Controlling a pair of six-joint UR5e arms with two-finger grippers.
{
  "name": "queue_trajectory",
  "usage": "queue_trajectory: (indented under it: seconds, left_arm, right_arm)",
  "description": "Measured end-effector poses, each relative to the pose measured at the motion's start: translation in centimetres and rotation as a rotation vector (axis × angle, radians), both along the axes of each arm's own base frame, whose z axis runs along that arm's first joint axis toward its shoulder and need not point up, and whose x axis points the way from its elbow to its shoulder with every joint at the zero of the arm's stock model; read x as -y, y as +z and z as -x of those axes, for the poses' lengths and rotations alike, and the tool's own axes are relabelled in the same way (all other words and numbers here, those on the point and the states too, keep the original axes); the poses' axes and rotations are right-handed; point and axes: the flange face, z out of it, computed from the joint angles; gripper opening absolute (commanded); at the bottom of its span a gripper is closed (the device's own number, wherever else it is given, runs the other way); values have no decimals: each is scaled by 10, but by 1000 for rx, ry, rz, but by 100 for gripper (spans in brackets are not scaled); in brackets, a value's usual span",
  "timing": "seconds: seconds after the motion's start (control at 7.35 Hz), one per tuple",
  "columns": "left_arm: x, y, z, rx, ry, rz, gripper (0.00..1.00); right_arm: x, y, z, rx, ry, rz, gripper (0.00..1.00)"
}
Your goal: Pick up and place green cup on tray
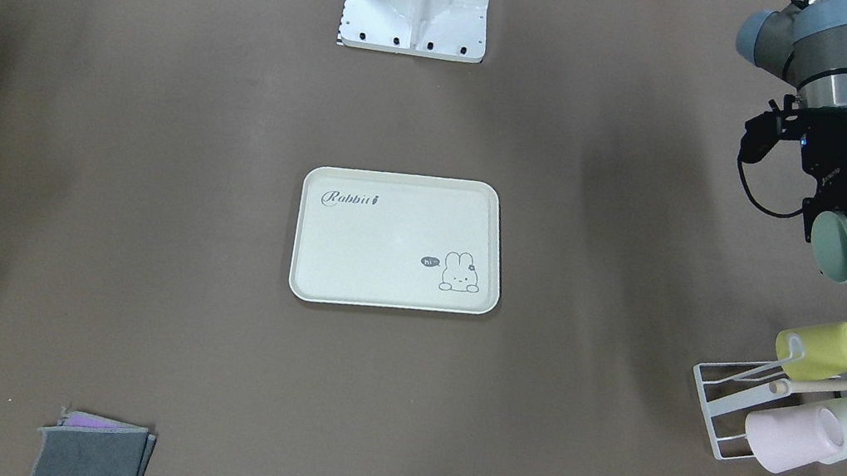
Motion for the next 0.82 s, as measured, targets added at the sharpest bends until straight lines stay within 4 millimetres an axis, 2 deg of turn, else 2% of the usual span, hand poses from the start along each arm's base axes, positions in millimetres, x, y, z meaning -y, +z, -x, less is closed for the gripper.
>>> queue_trajectory:
  seconds: [0.54, 0.82]
  left_arm:
    - [-5, -8, -19, -309, 85, 59, 78]
    - [-10, -15, -37, -403, 117, 77, 78]
  right_arm:
    - [4, 81, -32, -11, -27, 137, 100]
    - [3, 103, -45, 18, -6, 184, 100]
